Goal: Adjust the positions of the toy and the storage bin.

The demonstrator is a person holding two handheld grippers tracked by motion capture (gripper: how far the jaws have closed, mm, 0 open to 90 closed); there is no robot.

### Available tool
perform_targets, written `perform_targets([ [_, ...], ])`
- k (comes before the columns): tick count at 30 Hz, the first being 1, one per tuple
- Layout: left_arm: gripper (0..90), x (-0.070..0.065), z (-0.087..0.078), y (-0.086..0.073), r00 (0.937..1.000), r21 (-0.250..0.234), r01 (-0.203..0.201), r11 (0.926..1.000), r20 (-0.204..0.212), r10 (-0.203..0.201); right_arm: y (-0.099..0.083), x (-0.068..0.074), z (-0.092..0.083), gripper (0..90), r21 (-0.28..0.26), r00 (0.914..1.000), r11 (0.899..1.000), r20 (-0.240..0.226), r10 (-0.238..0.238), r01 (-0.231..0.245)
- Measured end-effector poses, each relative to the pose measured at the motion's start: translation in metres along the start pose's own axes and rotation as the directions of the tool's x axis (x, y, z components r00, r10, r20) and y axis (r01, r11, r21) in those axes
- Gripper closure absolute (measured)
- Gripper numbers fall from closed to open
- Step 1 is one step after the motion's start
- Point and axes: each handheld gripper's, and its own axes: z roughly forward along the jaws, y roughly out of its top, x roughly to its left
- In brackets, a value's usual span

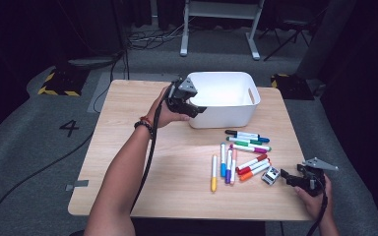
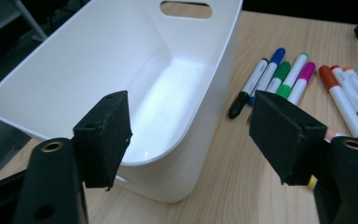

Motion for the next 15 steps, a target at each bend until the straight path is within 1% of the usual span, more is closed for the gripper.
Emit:
perform_targets([
  [1,32.4,0.0,0.004,0.0,0.9999,0.008,-0.012,0.9999,-0.009,0.012,0.0,0.0,0.0,23.6,0.0,1.0,1.0,-0.002,-0.001,0.001],
  [2,33.6,0.001,0.007,0.0,0.9997,0.03,-0.021,0.9993,-0.014,0.021,0.0,0.0,0.0,23.7,0.0,1.0,1.0,-0.002,-0.004,0.004],
  [3,33.8,0.001,0.007,0.0,0.9997,0.03,-0.021,0.9993,-0.014,0.021,0.0,0.0,0.0,23.6,0.0,1.0,1.0,-0.002,-0.004,0.004],
  [4,34.5,0.002,0.011,0.001,0.9996,0.062,-0.029,0.9977,0.0,0.029,0.0,0.0,0.0,23.6,0.0,1.0,1.0,-0.002,-0.004,0.004],
  [5,34.9,0.002,0.011,0.001,0.9996,0.062,-0.029,0.9977,0.0,0.029,0.0,0.0,0.0,23.6,0.0,1.0,1.0,-0.002,-0.004,0.004],
  [7,39.2,0.004,0.017,0.001,0.9996,0.071,-0.026,0.9972,-0.01,0.026,0.0,0.001,0.0,23.5,0.0,0.9999,1.0,-0.007,-0.008,0.008],
  [8,41.2,0.005,0.02,0.001,0.9998,0.083,-0.022,0.9963,0.004,0.022,0.0,0.001,0.0,23.5,0.0,0.9999,1.0,-0.007,-0.008,0.008],
  [10,46.4,0.007,0.025,0.0,0.9996,0.11,-0.028,0.9935,0.002,0.028,0.0,0.001,0.0,23.7,0.002,0.9999,1.0,-0.008,-0.01,0.01],
  [11,47.5,0.007,0.025,0.0,0.9996,0.11,-0.028,0.9935,0.002,0.028,0.0,0.001,0.0,23.7,0.002,0.9999,1.0,-0.008,-0.01,0.01],
  [12,49.9,0.009,0.03,-0.001,0.9992,0.155,-0.04,0.9872,0.004,0.04,0.0,0.001,0.0,23.7,-0.002,0.9998,1.0,-0.01,-0.02,0.02],
  [13,51.4,0.008,0.032,-0.002,0.9994,0.148,-0.034,0.9884,-0.002,0.035,0.0,0.001,0.0,23.7,-0.001,0.9998,1.0,-0.009,-0.018,0.018],
  [15,54.6,0.009,0.034,-0.001,0.9987,0.158,-0.049,0.9863,-0.007,0.051,0.0,0.001,0.0,23.8,-0.001,0.9998,1.0,-0.011,-0.019,0.019],
])
